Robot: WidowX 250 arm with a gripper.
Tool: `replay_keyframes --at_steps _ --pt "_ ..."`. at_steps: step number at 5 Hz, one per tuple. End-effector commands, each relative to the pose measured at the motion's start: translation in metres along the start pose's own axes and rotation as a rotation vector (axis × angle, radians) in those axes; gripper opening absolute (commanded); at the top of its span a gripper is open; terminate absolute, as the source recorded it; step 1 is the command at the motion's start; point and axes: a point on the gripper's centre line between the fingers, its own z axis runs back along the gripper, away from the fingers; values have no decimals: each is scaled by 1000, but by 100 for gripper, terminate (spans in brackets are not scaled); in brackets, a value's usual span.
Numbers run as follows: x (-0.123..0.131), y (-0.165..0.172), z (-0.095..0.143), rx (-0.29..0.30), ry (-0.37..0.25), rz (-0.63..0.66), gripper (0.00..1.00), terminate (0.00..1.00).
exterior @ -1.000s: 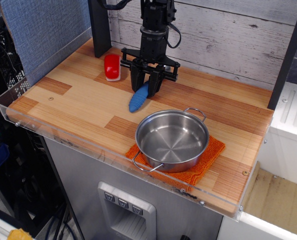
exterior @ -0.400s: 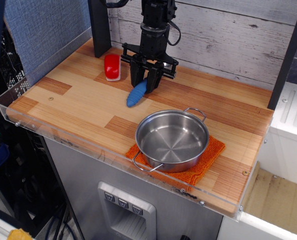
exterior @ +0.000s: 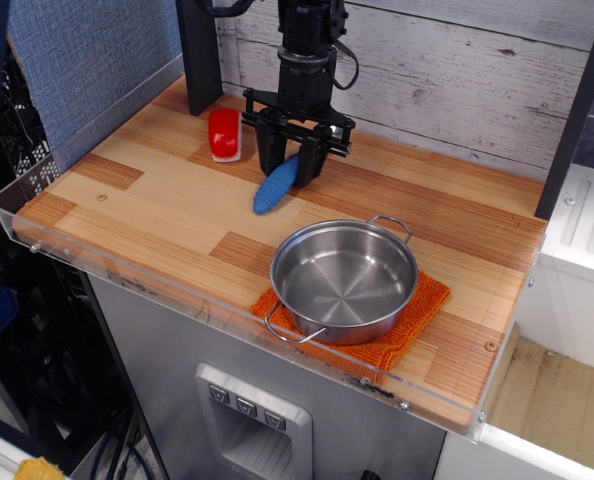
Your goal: Move the spoon to the right of the red object.
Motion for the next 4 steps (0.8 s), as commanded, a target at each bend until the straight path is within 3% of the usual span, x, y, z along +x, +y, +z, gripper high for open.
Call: replay_keyframes --at_steps 1,2,4 --pt "-16 12 67 -46 -161 12 100 0" --pt "-26 17 96 -36 -207 43 100 0" --pt "-42 19 120 -18 -265 47 100 0"
